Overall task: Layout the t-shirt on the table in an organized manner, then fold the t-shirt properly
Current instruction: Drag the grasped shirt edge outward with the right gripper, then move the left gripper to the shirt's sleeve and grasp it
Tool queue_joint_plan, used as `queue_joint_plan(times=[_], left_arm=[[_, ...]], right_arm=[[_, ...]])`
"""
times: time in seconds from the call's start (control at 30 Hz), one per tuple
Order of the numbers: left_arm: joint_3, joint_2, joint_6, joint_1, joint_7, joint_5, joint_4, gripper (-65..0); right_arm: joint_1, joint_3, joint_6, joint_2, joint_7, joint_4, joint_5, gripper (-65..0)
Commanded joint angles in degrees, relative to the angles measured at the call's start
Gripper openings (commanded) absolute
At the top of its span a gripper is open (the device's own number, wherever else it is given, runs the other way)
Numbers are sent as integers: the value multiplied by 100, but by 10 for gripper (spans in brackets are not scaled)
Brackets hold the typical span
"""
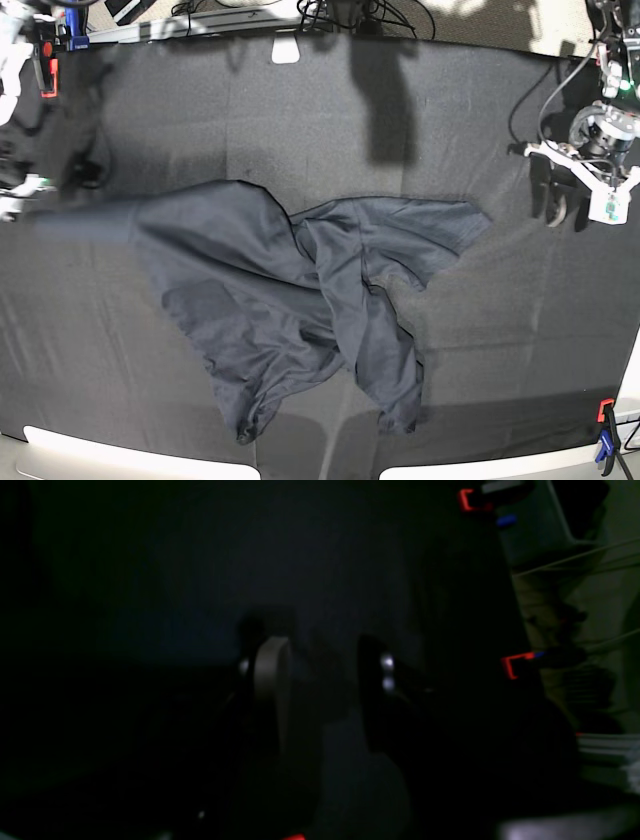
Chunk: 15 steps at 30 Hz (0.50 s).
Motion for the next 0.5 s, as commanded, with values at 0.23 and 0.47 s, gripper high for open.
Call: queue_joint_plan(times=[0.23, 0.47], left_arm=[[710, -35, -227, -726, 138, -153, -446, -413], [1469, -35, -208, -1786, 695, -153, -1731, -413]], right_arm=[[50, 122, -20, 168, -160, 85, 901, -412], [17, 122, -17, 170, -402, 85, 951, -412]])
